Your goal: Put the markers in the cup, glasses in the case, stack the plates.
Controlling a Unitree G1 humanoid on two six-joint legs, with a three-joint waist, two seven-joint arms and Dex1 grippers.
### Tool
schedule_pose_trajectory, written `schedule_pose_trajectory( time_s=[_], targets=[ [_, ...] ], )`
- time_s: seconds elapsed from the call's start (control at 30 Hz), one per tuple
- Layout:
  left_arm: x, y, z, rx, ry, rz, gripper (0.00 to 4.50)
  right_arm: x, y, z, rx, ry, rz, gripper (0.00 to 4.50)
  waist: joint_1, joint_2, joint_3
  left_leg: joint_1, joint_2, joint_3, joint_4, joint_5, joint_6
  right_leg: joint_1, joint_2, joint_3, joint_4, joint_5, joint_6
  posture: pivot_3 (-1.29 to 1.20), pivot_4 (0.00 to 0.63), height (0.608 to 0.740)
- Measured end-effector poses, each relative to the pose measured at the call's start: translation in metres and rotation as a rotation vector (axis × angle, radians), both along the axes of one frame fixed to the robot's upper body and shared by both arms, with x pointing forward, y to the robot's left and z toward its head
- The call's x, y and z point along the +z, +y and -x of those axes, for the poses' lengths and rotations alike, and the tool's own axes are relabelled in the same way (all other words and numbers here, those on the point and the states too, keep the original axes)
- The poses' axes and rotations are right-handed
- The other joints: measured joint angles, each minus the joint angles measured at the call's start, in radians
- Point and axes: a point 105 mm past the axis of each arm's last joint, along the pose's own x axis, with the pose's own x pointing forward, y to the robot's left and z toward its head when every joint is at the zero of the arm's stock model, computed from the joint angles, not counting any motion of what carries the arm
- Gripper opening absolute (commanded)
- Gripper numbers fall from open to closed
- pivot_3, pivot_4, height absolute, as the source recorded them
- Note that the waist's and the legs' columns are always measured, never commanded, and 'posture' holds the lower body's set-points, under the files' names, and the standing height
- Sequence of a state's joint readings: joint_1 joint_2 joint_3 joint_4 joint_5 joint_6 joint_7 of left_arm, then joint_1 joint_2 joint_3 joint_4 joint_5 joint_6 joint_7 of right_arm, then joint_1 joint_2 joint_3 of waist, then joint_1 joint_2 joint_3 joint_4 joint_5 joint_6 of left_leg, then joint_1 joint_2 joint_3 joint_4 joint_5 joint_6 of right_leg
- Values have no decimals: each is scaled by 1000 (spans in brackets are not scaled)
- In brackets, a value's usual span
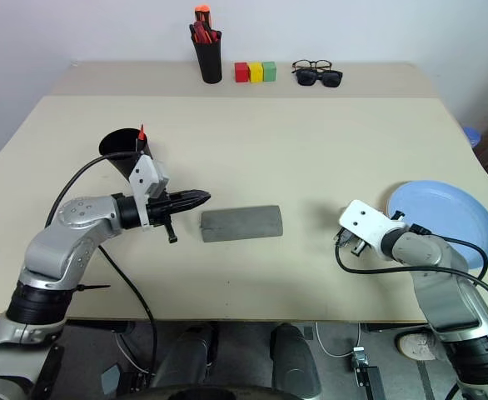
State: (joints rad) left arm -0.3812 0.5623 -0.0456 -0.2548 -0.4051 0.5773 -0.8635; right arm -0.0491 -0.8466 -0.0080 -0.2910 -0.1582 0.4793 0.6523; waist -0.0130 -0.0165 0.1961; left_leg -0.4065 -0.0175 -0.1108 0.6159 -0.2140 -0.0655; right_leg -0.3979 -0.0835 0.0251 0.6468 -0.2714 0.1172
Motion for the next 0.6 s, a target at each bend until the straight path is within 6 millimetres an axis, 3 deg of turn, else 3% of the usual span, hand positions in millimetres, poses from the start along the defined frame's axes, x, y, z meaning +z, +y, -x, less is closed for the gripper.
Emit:
schedule_pose_trajectory(
  time_s=[0.17, 0.4, 0.5, 0.6],
  targets=[
    [0, 0, -1, 12, 1, 2, 0, 7, 0, 0, 4, -20, 11, 52, -4, 0, 0, 0, 0, 0, 0, 0, 0, 0, 0, 0, 1, 0, 0, 0, 150, 740],
    [1, 1, 0, -5, 8, 5, 0, 70, -5, 2, -26, -169, -17, 52, -1, 0, 0, 0, 0, 0, 0, 0, 0, 0, 0, 0, 1, 0, 0, 0, 150, 740],
    [-1, 5, -1, 0, 20, -4, 0, 74, -8, 11, -11, -114, -31, 898, 0, 0, 0, 0, 0, 0, 0, 0, 0, 0, 0, 0, 0, 0, 0, 0, 150, 740],
    [-1, 4, -1, -4, 18, -3, 0, 56, -12, 23, 29, 1, 21, 2363, 1, 0, 0, 0, 0, 0, 0, 0, 0, 0, 0, 0, -1, 0, 0, 0, 150, 740]
  ],
)
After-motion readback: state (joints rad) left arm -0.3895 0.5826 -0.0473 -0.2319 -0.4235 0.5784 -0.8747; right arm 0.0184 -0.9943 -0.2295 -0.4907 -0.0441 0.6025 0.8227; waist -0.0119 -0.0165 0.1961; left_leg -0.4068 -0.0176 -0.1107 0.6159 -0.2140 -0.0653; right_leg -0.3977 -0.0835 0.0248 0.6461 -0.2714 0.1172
